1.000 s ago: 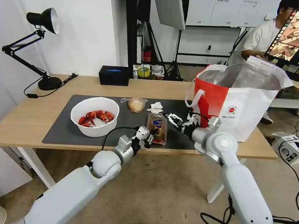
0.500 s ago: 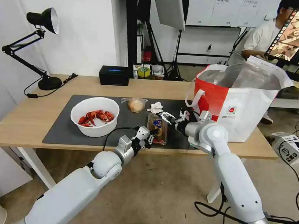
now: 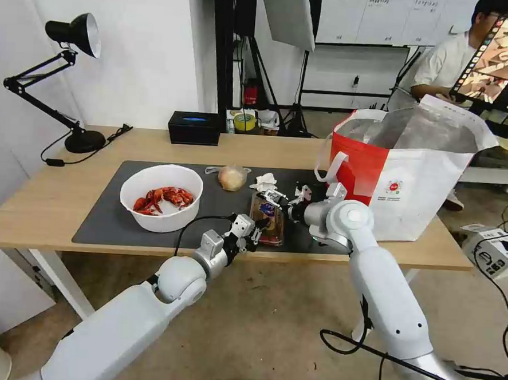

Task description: Pick up the trash from the table and place it into the takeout bag.

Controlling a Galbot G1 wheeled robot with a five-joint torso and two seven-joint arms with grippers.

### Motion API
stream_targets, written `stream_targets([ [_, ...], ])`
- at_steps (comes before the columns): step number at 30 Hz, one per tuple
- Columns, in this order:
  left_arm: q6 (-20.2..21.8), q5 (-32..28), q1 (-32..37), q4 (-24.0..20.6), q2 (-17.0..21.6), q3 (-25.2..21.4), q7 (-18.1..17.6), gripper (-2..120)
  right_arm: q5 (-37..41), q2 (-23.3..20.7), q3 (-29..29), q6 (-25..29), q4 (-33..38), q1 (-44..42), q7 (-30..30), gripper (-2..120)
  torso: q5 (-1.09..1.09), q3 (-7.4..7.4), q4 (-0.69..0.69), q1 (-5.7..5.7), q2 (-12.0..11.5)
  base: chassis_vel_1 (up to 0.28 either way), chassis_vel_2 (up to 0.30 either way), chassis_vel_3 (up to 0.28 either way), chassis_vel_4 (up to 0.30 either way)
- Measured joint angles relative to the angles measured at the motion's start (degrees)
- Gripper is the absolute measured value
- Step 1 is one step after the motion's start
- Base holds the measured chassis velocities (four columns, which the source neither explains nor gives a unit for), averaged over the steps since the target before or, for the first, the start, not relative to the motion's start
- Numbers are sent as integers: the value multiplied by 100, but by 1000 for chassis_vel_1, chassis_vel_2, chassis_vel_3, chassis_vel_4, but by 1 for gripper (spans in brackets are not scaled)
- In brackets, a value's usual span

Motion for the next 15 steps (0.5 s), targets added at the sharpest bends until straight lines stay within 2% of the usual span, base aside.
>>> stream_targets([
  [8, -19, 3, -2, -25, -21, 43, -2, 0, 224, -80, -92, 0, -65, 96, 88, 99, 0, 0, 0, 0, 0, 0, 0, 0, 0],
  [11, -21, 3, -2, -41, -16, 44, -4, 0, 316, -83, -110, 0, -77, 122, 240, 92, 0, -1, -1, -1, 0, 0, 0, 0, 0],
  [15, -66, -118, -2, -99, -6, 44, -109, 0, 385, -86, -140, 3, -112, 154, 461, 73, -1, -1, -1, -1, 2, 0, 0, 0, 0],
])
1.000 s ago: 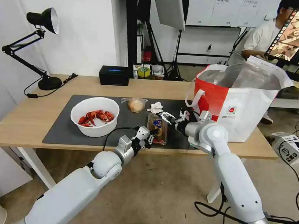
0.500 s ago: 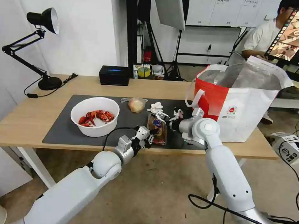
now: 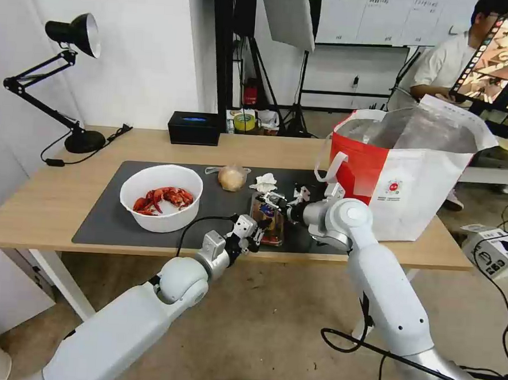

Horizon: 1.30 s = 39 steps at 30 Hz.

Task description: Pick up the trash from the table and place it into the takeout bag.

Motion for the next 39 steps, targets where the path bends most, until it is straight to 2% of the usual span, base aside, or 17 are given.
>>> stream_targets([
  [1, 0, -40, 1, -20, 1, 0, -19, 0, 7, 0, 0, 1, -7, 0, 22, 72, 0, 0, 0, 0, 0, 0, 0, 0, 0],
  [2, 0, -76, 3, -47, 2, -8, -35, 0, 18, 0, 0, 1, -18, 0, 47, 65, 0, 0, 0, 0, 0, 0, 0, 0, 0],
  [3, 0, -76, 3, -47, 2, -8, -35, 0, 18, 0, 0, 1, -18, 0, 47, 65, 0, 0, 0, 0, 0, 0, 0, 0, 0],
  [6, 2, -95, 14, -83, 38, -27, -42, 0, 32, -14, -6, 2, -26, -4, 79, 52, 0, 1, 0, 0, -1, 0, 0, 0, 0],
  [7, 2, -95, 14, -83, 38, -27, -42, 0, 32, -14, -6, 2, -26, -4, 79, 52, 0, 1, 0, 0, -1, 0, 0, 0, 0],
  [10, 2, -96, 44, -129, 92, -68, -42, 0, 58, -24, 2, 2, -36, 3, 81, 37, 1, 2, 2, 0, -1, 0, 0, 0, 0],
  [11, 2, -96, 44, -129, 92, -68, -42, 0, 58, -24, 2, 2, -36, 3, 81, 37, 1, 2, 2, 0, -1, 0, 0, 0, 0],
  [14, 2, -108, 104, -181, 145, -165, -40, 0, 70, -44, 43, 1, -38, 1, 53, 22, 1, 2, 1, 0, -1, 0, 0, 0, 0],
  [15, 2, -108, 104, -181, 145, -165, -40, 0, 70, -44, 43, 1, -38, 1, 53, 22, 1, 2, 1, 0, -1, 0, 0, 0, 0],
  [18, -30, -101, 266, -258, 232, -322, 31, 0, 59, -84, 85, 2, -24, -44, -82, 8, 1, 2, 2, 1, -1, 0, 0, 0, 0],
  [19, -30, -101, 266, -258, 232, -322, 31, 0, 59, -84, 85, 2, -24, -44, -82, 8, 1, 2, 2, 1, -1, 0, 0, 0, 0],
  [21, -50, -77, 498, -402, 276, -504, 89, 0, 42, -102, 155, 2, 3, -75, -177, 0, 1, 2, 2, 1, -1, 0, 0, 0, 0],
  [30, -147, -63, 1360, -878, 415, -1309, 114, 0, -19, -258, 367, 19, 189, -90, -506, 0, 0, 1, 2, 0, -1, 0, 0, 0, 0],
  [34, -189, -64, 1741, -1148, 502, -1679, 113, 2, -215, -361, 455, 68, 424, -107, -842, 0, 1, 1, 1, 1, -2, 0, 0, 0, 0],
  [39, -308, 37, 2289, -1428, 470, -2010, 86, 20, -543, -549, 555, 330, 954, -117, -1355, 0, 1, 1, 1, 0, -2, 0, 0, 0, 0],
])
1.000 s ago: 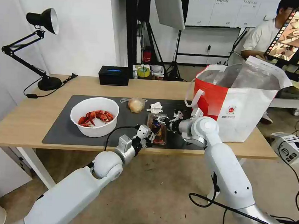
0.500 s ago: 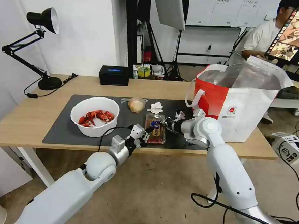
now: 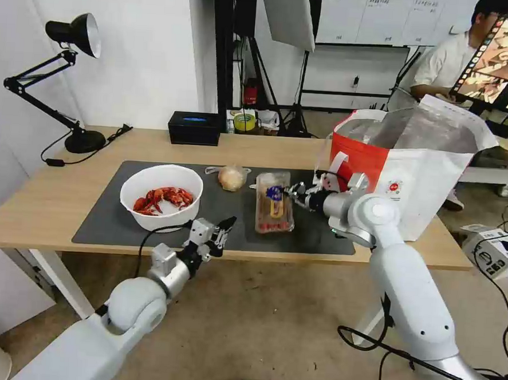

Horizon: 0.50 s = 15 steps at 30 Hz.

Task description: Pick up the trash from the table and place it into the takeout bag.

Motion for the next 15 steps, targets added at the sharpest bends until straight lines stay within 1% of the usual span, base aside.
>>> stream_targets([
  [2, -61, 43, 275, -91, -91, -108, -90, 30, -83, -112, 73, 177, 261, 32, -208, 0, 0, 0, 0, 0, 0, 0, 0, 0, 0],
  [3, -61, 43, 275, -91, -91, -108, -90, 30, -83, -112, 73, 177, 261, 32, -208, 0, 0, 0, 0, 0, 0, 0, 0, 0, 0],
  [6, -133, 120, 636, -172, -219, -296, -124, 43, -135, -258, 203, 493, 556, 156, -389, 0, 0, 0, 0, 0, 0, 0, 0, 0, 0],
  [7, -133, 120, 636, -172, -219, -296, -124, 43, -135, -258, 203, 493, 556, 156, -389, 0, 0, 0, 0, 0, 0, 0, 0, 0, 0],
  [9, -142, 152, 858, -249, -299, -447, -125, 56, -246, -377, 293, 781, 730, 293, -465, 0, 0, 0, 0, 0, 0, 0, 0, 0, 0],
  [10, -142, 152, 858, -249, -299, -447, -125, 56, -246, -377, 293, 781, 730, 293, -465, 0, 0, 0, 0, 0, 0, 0, 0, 0, 0],
  [12, -151, 155, 1018, -317, -348, -588, -125, 67, -669, -499, 309, 1258, 820, 427, -539, 0, 1, 0, -1, 0, 0, 0, 0, 0, 0],
  [13, -151, 155, 1018, -317, -348, -588, -125, 67, -669, -499, 309, 1258, 820, 427, -539, 0, 1, 0, -1, 0, 0, 0, 0, 0, 0],
  [15, -157, 157, 1134, -382, -364, -697, -125, 78, -947, -596, 316, 1650, 841, 607, -367, 0, 0, 0, 0, 0, 0, 0, 0, 0, 0],
])
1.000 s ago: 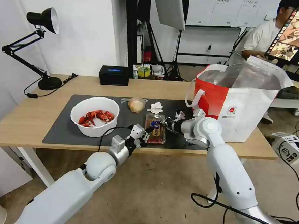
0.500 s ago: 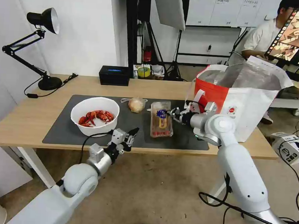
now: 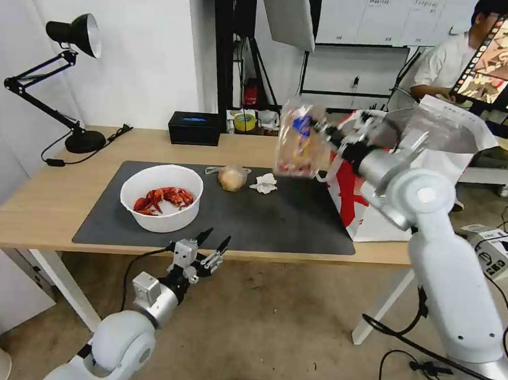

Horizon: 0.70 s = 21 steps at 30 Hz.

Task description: Pick up the trash from the table and place it into the takeout bag.

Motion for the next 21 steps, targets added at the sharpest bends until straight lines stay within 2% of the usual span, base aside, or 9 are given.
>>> stream_targets([
  [4, -4, 2, 59, -38, -8, -57, 0, 85, -64, -61, 18, 224, -51, 126, 213, 0, 0, 0, 0, 0, 0, 0, 0, 0, 0],
  [5, -12, 4, 108, -67, -23, -103, 0, 94, -121, -125, 42, 422, -187, 269, 466, 0, 0, 0, 0, 0, 0, 0, 0, 0, 0],
  [7, -17, 4, 127, -79, -27, -121, 0, 98, -185, -166, 68, 532, -302, 340, 627, 0, 1, 0, 0, 0, 0, 0, 0, 0, 0],
  [13, -30, -1, 137, -90, -32, -88, 0, 100, -508, -437, 162, 708, -693, 491, 1008, 0, 1, 0, -1, 1, 0, 0, 0, 0, 0],
  [21, -31, -2, 30, -7, -114, 91, 1, 100, -622, -689, 273, 713, -843, 373, 1011, 0, 0, 0, -1, 1, 0, 0, 0, 0, 0],
])
